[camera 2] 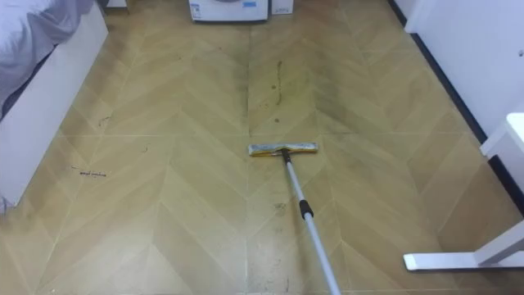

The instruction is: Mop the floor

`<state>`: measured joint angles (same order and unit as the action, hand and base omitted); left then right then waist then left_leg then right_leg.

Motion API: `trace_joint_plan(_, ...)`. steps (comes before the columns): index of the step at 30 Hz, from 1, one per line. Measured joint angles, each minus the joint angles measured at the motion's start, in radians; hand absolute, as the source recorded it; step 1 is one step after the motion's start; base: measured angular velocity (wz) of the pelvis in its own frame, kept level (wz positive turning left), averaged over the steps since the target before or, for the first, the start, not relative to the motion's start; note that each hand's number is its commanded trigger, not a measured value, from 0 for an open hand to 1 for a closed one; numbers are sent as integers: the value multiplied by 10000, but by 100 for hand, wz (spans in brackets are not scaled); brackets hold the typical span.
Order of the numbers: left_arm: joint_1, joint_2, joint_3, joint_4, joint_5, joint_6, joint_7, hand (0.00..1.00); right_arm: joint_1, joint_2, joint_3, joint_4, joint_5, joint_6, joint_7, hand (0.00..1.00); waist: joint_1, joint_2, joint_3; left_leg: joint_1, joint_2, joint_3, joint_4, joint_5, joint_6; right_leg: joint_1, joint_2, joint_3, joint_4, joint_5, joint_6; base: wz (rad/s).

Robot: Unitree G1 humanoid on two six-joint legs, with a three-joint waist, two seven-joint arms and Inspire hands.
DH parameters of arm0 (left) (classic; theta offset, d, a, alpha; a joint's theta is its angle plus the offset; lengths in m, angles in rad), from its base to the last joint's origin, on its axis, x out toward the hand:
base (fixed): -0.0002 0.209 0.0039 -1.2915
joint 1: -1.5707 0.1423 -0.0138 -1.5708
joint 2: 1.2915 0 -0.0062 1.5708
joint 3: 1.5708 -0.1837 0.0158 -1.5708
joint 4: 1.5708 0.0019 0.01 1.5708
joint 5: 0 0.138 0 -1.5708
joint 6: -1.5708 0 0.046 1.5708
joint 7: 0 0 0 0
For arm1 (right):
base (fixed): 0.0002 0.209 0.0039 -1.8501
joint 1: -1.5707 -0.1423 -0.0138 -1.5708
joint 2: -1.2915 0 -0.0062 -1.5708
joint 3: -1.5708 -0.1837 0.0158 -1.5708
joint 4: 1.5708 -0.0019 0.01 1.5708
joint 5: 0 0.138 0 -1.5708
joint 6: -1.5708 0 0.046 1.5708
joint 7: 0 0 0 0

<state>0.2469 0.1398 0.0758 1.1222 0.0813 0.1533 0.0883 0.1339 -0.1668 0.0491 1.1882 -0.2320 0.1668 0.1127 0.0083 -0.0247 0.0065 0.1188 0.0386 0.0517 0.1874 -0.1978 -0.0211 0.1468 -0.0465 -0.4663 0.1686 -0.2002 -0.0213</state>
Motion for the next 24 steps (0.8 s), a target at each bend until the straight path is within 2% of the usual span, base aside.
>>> trace_joint_plan(14, -63, 18, -54, -3, -1, 5, -47, 0, -25, -14, 33, 17, 90, 0, -15, 100, -4, 24, -1, -160, 4, 11, 76, -10, -15, -129, -25, -58, 3, -77, 1, 0)
trace_joint_plan(20, -430, 11, -222, 25, 5, 153, -39, 0, -327, -60, 78, 209, 540, -2, -156, 100, -1, 174, -55, -1019, 26, 56, 407, -26, -40, -837, -44, -132, 205, -38, -80, 4)
trace_joint_plan(24, -953, 4, -180, 240, 4, 124, -34, 0, -912, -60, 57, 696, 824, -44, -270, 100, 4, 199, -33, -1814, 62, 28, 515, -24, -39, -1674, -59, -133, 411, -17, -160, 0)
